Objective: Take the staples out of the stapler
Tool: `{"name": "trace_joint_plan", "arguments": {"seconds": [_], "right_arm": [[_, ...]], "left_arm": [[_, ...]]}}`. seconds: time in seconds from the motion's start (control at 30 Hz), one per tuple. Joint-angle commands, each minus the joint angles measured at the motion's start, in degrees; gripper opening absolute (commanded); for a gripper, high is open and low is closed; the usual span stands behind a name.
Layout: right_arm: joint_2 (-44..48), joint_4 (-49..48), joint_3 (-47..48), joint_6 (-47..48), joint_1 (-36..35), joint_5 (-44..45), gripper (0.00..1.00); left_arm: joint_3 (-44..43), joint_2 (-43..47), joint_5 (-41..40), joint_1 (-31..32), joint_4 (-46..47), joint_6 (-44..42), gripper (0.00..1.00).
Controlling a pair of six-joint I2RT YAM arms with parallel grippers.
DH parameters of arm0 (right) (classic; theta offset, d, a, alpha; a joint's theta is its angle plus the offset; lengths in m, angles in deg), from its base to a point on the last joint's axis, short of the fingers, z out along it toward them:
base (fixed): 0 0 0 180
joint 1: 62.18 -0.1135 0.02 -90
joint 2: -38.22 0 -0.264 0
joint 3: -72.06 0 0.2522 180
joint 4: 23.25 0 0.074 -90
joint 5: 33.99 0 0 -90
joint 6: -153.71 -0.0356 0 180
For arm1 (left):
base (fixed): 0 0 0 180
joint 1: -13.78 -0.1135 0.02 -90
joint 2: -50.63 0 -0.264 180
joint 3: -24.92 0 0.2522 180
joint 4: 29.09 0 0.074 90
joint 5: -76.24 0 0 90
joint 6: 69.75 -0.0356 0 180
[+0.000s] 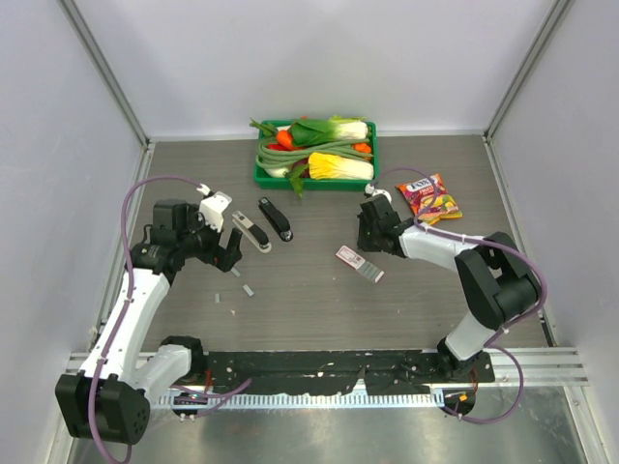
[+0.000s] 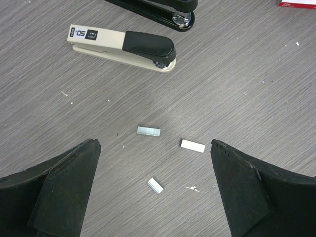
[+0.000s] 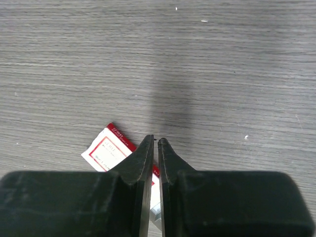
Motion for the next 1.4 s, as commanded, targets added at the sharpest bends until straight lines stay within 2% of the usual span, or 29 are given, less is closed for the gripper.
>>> {"name": "trace_joint_plan", "arguments": {"seconds": [0.0, 0.3, 0.57, 1.0, 1.1, 1.2, 1.23, 1.27, 1.37], "right_arm": [[-1.6, -2.1, -0.2, -0.6, 0.2, -0.4, 0.13], [-2.0, -3.2, -2.8, -1.9, -1.8, -3.2, 0.05], [-1.0, -4.8, -5.8, -5.7, -9.0, -1.5, 0.03], [3.2, -2.7, -7.1, -7.6, -11.8, 0.0, 0.01], [4.3, -1.2, -4.8, -6.0, -11.8, 2.3, 0.11], [5.9, -0.8, -2.7, -4.4, -11.8, 3.6, 0.29], [6.2, -1.2, -1.3, -4.0, -11.8, 3.6, 0.36], [6.5, -1.9, -0.6, -3.5, -11.9, 2.6, 0.38], [5.4, -3.5, 2.5, -0.7, -14.8, 2.2, 0.47]], "left_arm": [[0.2, 1.0, 0.2, -0.2, 0.7, -0.8, 1.0], [-0.3, 0.9, 0.1, -0.2, 0.8, -0.9, 1.0], [-0.3, 0.8, 0.0, -0.2, 0.4, -1.3, 1.0], [0.4, 1.0, -0.3, -0.2, -0.6, -3.7, 1.0], [1.0, 0.3, -1.2, -0.3, -1.3, -7.8, 1.0], [2.4, -0.7, -4.7, -0.2, -1.2, -12.4, 1.0], [3.0, -0.8, -6.1, -0.3, -0.7, -12.6, 1.0], [3.4, -0.9, -6.8, -0.7, 0.7, -11.8, 1.0], [2.4, -2.2, -3.0, -5.0, 2.7, -6.3, 1.0]]}}
